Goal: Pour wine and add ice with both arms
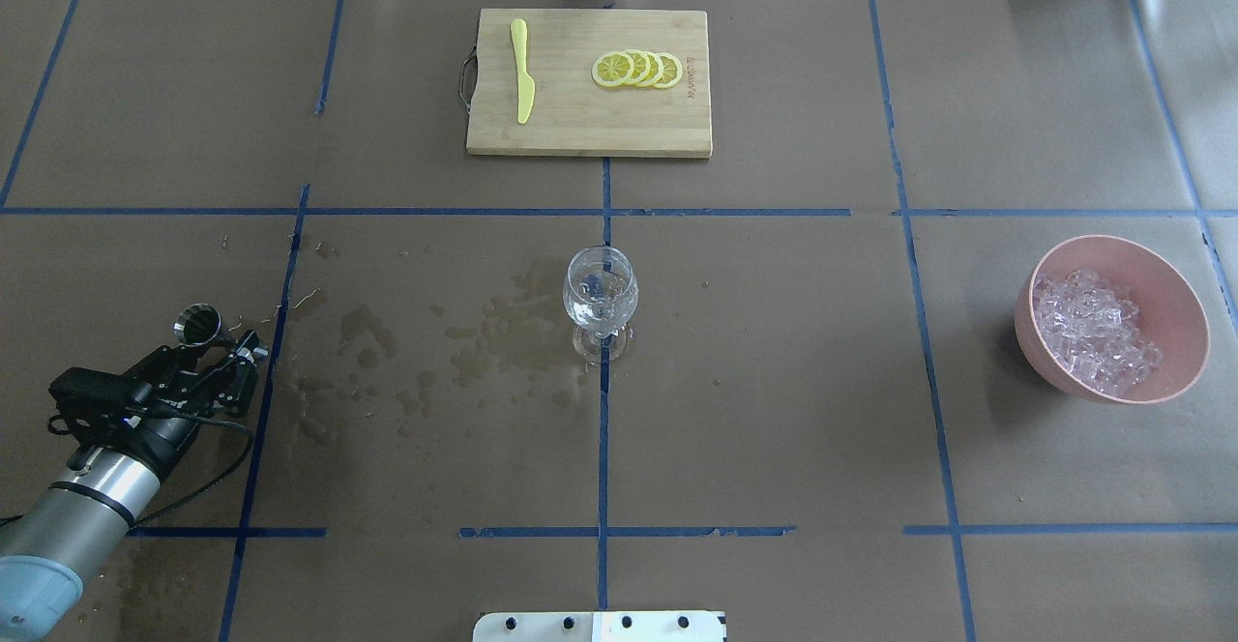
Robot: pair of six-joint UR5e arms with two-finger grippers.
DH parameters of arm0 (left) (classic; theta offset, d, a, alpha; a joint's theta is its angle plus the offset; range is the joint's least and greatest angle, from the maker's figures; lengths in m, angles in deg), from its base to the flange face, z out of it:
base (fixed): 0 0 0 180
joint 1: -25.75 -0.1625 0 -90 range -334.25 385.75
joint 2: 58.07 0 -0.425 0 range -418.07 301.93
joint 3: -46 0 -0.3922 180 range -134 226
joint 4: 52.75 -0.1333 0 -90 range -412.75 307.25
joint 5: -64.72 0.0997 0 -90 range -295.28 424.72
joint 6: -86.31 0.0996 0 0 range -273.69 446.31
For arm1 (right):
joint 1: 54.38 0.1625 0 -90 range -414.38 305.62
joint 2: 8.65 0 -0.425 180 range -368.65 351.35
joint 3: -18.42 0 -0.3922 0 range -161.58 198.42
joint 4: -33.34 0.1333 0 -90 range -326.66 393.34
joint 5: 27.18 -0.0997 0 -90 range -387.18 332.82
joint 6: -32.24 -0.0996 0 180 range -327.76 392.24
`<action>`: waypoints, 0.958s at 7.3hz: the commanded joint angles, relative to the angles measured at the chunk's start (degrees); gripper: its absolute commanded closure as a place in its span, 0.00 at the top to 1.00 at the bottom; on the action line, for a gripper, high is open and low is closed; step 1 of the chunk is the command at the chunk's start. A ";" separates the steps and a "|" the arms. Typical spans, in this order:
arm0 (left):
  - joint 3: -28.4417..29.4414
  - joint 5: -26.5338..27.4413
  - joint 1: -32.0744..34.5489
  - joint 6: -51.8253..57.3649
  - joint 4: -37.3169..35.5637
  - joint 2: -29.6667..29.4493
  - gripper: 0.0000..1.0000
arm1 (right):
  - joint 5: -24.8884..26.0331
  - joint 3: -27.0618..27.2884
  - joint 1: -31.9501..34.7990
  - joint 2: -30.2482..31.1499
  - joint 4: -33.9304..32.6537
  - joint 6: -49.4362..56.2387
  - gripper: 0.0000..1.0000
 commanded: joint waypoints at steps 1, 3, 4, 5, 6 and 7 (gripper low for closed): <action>0.26 0.15 0.00 0.01 0.07 0.00 0.26 | 0.00 0.00 0.00 0.07 0.00 -0.07 1.00; 0.17 0.77 0.00 -0.08 0.24 0.00 0.03 | 0.00 0.00 0.00 -0.02 0.00 -0.07 1.00; 0.08 0.86 0.00 -0.08 0.24 0.00 0.00 | 0.00 0.00 0.00 -0.02 0.00 0.02 1.00; 0.26 0.94 0.00 0.01 1.29 0.09 0.00 | 0.00 -0.09 0.00 -0.02 0.00 0.02 1.00; -0.09 1.29 0.09 0.18 2.17 0.09 0.00 | 0.00 0.00 0.00 -0.02 0.00 0.02 1.00; -0.18 1.30 0.09 0.44 2.26 0.18 0.01 | 0.00 0.00 0.00 -0.02 0.00 0.02 1.00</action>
